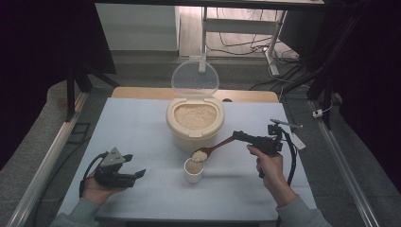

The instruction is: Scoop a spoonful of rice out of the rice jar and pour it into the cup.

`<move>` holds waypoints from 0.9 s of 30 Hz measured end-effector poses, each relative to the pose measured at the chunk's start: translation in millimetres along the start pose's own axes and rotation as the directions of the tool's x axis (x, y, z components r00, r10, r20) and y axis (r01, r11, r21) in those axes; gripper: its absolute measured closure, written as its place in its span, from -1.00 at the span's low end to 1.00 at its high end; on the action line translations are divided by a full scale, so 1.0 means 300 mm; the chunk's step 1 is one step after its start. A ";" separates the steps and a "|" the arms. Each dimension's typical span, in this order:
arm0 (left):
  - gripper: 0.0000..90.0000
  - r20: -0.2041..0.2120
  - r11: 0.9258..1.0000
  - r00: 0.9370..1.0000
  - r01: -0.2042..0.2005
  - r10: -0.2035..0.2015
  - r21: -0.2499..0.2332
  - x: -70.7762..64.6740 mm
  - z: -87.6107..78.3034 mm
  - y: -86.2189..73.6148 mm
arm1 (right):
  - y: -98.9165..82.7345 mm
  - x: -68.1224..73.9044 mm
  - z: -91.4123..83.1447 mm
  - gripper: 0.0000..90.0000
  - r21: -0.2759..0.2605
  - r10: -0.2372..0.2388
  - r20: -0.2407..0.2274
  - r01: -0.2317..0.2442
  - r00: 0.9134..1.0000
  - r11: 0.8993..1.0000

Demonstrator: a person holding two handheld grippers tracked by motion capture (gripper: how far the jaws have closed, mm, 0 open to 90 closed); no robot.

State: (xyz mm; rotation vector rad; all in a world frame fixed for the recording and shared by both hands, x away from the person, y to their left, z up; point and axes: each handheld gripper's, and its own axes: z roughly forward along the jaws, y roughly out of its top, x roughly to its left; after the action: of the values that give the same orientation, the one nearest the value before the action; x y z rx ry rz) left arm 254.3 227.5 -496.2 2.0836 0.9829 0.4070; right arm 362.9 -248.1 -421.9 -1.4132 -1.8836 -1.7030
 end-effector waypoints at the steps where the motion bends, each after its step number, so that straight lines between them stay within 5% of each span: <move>1: -0.48 0.000 1.000 1.000 0.000 0.000 0.000 0.000 0.000 0.000 | -0.001 0.001 0.004 0.86 0.003 -0.007 0.007 0.007 1.000 1.000; 15: -0.48 0.001 1.000 1.000 -0.001 0.001 -0.001 0.001 -0.001 -0.001 | -0.006 0.055 0.046 0.86 0.061 -0.133 0.064 0.129 0.989 0.990; 21: -0.48 0.000 1.000 1.000 0.000 0.000 -0.001 0.001 -0.001 -0.001 | -0.008 0.078 0.052 0.86 0.066 -0.191 0.081 0.186 0.978 0.980; 27: -0.48 -0.001 1.000 1.000 -0.001 0.001 -0.001 0.002 -0.001 -0.001 | -0.012 0.103 0.047 0.86 0.062 -0.278 0.075 0.274 0.958 0.960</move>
State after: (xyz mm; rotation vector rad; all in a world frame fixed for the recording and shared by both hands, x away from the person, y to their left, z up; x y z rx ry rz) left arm 254.3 228.2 -496.3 2.0830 0.9817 0.4090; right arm 350.3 -220.3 -406.4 -1.2677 -2.2441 -1.7230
